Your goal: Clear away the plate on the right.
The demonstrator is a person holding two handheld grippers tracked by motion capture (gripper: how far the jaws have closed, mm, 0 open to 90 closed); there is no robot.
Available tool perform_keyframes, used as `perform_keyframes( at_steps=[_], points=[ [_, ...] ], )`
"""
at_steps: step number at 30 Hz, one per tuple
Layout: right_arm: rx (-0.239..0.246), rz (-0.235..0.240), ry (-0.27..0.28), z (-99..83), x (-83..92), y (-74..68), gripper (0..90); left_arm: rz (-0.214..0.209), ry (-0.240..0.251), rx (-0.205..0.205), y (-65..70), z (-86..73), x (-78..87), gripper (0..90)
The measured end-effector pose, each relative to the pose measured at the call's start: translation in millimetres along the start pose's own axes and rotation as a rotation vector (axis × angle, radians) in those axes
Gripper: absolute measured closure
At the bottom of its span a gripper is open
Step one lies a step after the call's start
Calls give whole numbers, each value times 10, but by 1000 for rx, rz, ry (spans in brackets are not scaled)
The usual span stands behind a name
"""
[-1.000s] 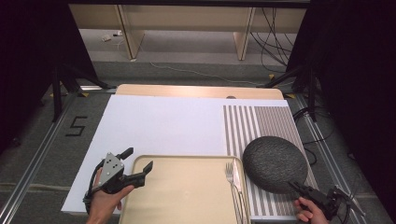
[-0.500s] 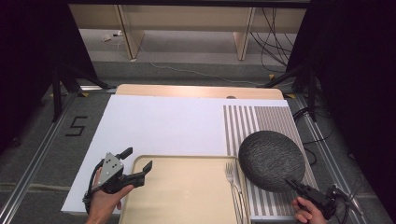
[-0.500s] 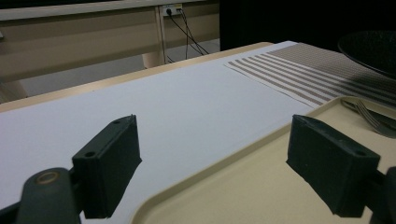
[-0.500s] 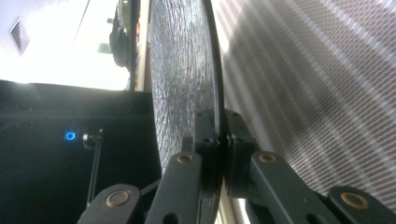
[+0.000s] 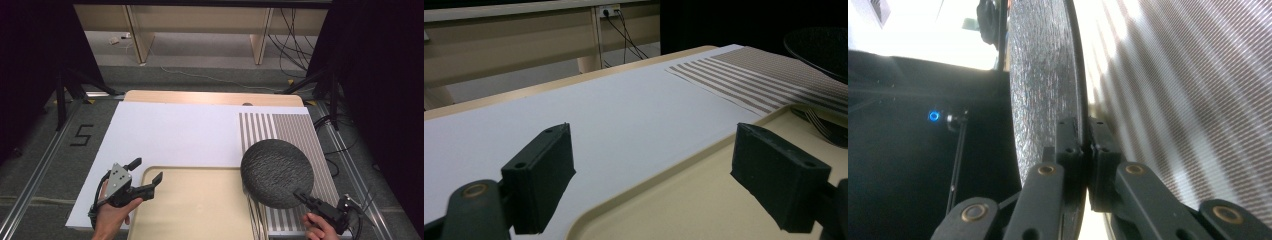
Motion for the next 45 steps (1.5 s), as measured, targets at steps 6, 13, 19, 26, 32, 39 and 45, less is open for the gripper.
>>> perform_keyframes(
  at_steps=[6, 13, 19, 26, 32, 39, 45],
  points=[
    [18, 4, -63, -150, -90, -62, 865, 0, 1, 1, -1, 3, 3, 169],
    [23, 21, -128, -339, -210, -89, 866, 0, 2, 1, 1, 5, 3, 169],
    [68, 20, -173, -476, -304, -80, 866, -3, 3, -2, 2, 6, 4, 169],
    [73, 25, -216, -589, -378, -108, 865, -3, 1, -4, 7, 4, 5, 169],
    [80, 17, -262, -674, -419, -108, 865, -3, 1, -4, 5, 4, 4, 169],
    [70, 21, -323, -794, -485, -103, 866, -3, 2, -3, 5, 5, 2, 169],
    [38, 3, -393, -906, -534, -115, 866, -2, 1, -5, 8, 2, 3, 169]
  ],
)
Point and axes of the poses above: each handheld gripper's, and its own axes: x roughly backward along the jaws, z roughly out of its top, y roughly to its right, the point moved 5 cm from there along -x, roughly forward along the jaws, and after that the axes turned 9 degrees about z, right-handed, at the moved point
